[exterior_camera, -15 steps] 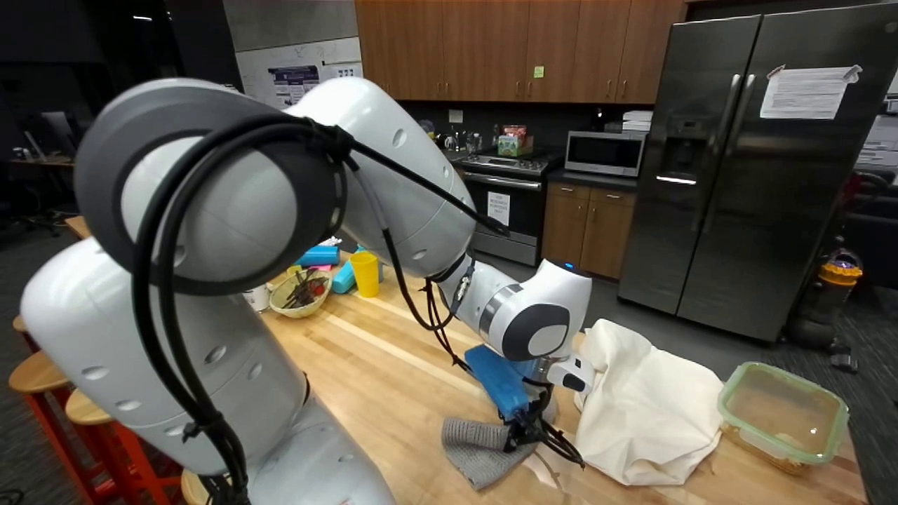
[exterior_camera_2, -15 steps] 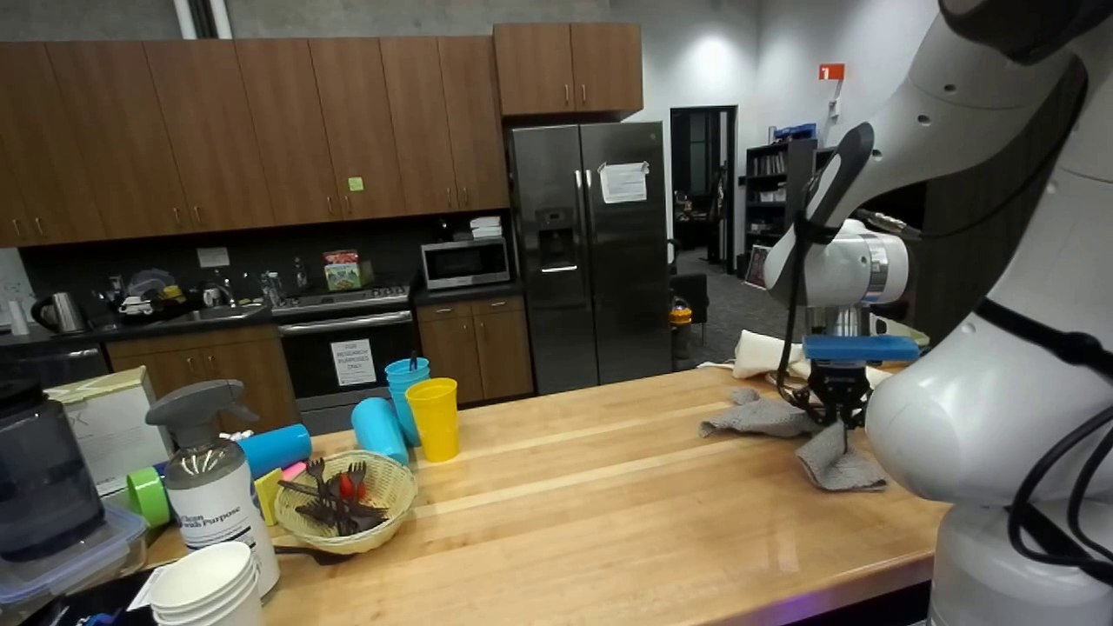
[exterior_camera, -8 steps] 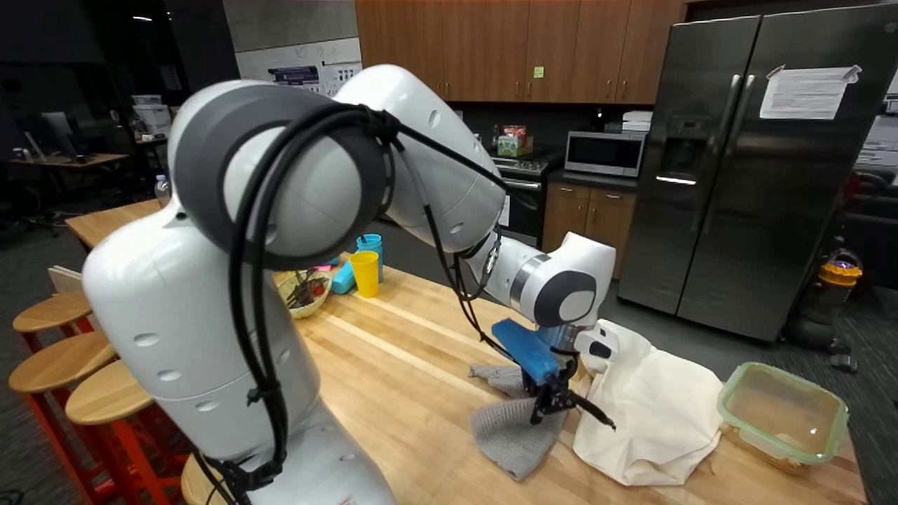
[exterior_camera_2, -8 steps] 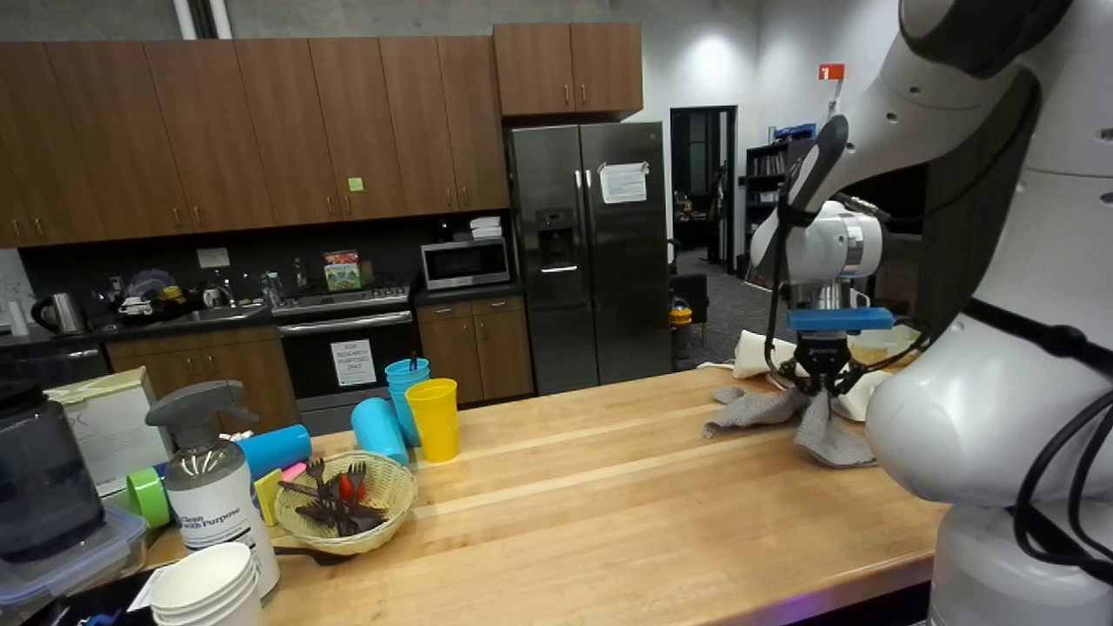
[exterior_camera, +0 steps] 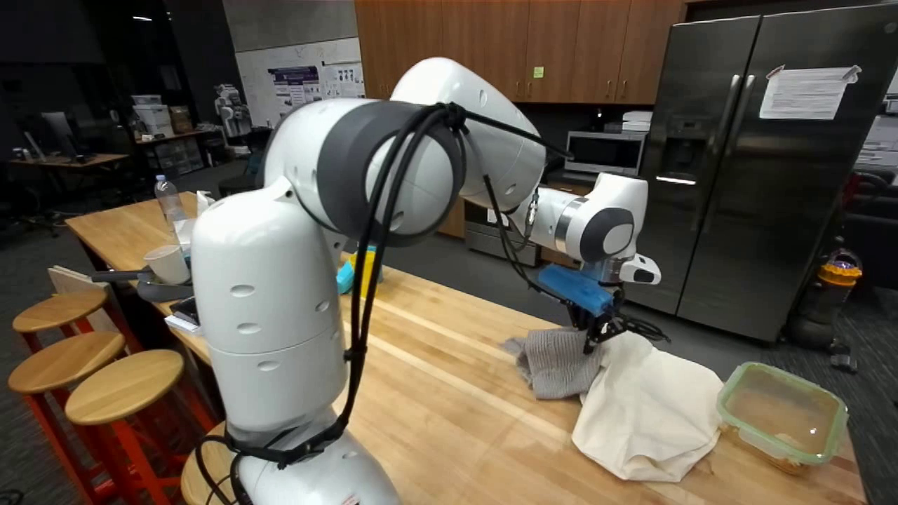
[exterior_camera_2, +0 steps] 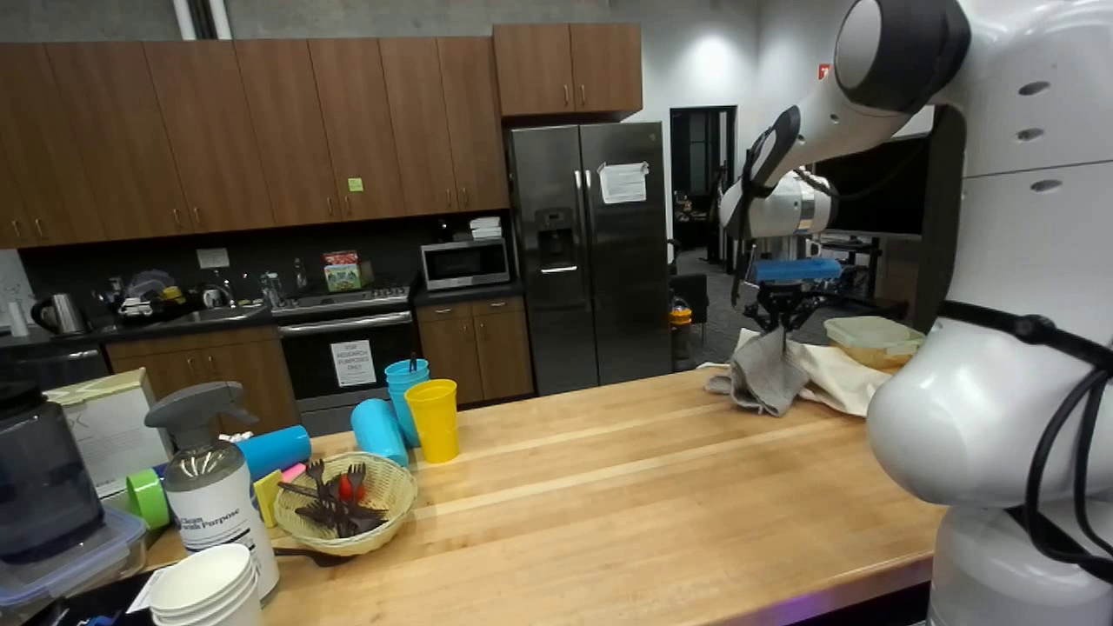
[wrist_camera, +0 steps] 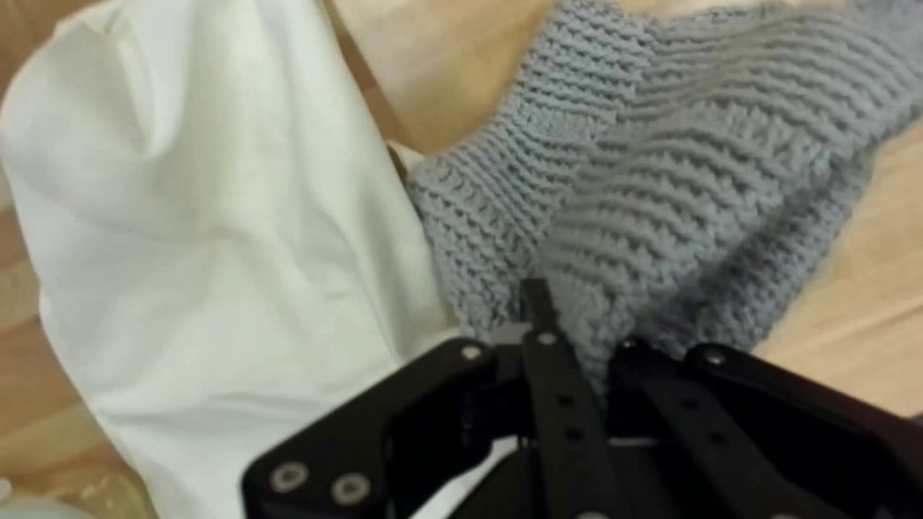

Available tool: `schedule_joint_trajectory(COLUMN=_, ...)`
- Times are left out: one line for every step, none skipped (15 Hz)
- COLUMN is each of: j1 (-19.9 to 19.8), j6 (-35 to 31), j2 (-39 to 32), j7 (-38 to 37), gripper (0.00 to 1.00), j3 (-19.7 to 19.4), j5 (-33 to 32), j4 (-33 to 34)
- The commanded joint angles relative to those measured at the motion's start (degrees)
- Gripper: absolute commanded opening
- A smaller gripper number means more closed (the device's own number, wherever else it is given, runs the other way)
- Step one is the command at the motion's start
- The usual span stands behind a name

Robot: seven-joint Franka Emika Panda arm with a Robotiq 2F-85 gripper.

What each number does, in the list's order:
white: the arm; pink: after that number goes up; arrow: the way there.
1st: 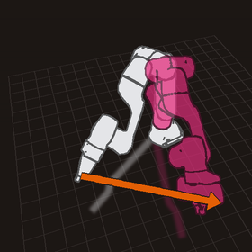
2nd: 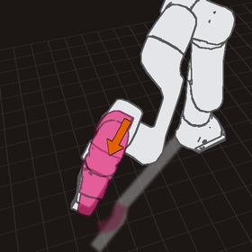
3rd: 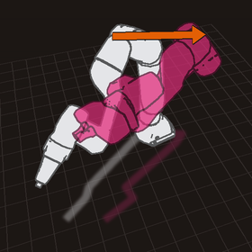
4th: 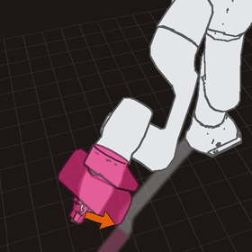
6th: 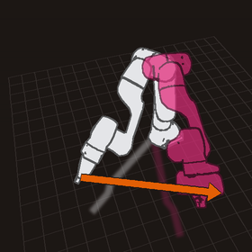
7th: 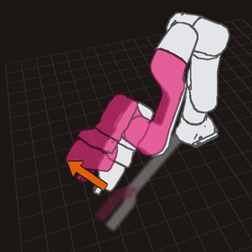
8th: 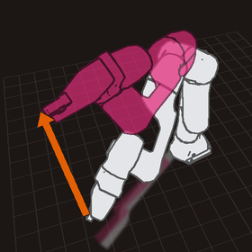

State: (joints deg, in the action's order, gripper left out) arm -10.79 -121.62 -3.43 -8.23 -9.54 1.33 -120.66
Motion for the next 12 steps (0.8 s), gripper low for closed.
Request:
schedule_joint_trajectory(j1=1.00, j6=3.17, j2=-3.38, j7=2.45, gripper=0.01, j3=0.68, j5=1.14, j4=9.58)
schedule_joint_trajectory(j1=1.48, j6=3.48, j2=-3.08, j7=2.31, gripper=0.01, j3=1.02, j5=0.61, j4=10.79)
schedule_joint_trajectory(j1=1.97, j6=3.71, j2=-2.71, j7=2.16, gripper=0.01, j3=1.34, j5=0.29, j4=11.78)
schedule_joint_trajectory(j1=2.63, j6=3.87, j2=-1.75, j7=1.78, gripper=0.01, j3=1.78, j5=-0.32, j4=12.20)
schedule_joint_trajectory(j1=3.37, j6=3.98, j2=-0.38, j7=1.24, gripper=0.01, j3=2.25, j5=-1.06, j4=12.27)
schedule_joint_trajectory(j1=4.12, j6=4.36, j2=1.06, j7=0.70, gripper=0.01, j3=2.76, j5=-1.71, j4=12.43)
schedule_joint_trajectory(j1=4.84, j6=4.68, j2=2.17, j7=0.23, gripper=0.01, j3=3.27, j5=-2.28, j4=12.70)
schedule_joint_trajectory(j1=5.60, j6=5.06, j2=3.71, j7=-0.37, gripper=0.01, j3=3.85, j5=-3.13, j4=12.67)
schedule_joint_trajectory(j1=6.34, j6=5.37, j2=5.52, j7=-0.84, gripper=0.01, j3=4.55, j5=-4.03, j4=12.47)
schedule_joint_trajectory(j1=7.00, j6=5.67, j2=7.04, j7=-1.33, gripper=0.01, j3=5.32, j5=-4.90, j4=12.43)
schedule_joint_trajectory(j1=7.73, j6=6.07, j2=8.94, j7=-2.20, gripper=0.01, j3=6.23, j5=-5.97, j4=12.21)
schedule_joint_trajectory(j1=8.30, j6=6.74, j2=10.50, j7=-2.89, gripper=0.01, j3=7.14, j5=-6.81, j4=12.41)
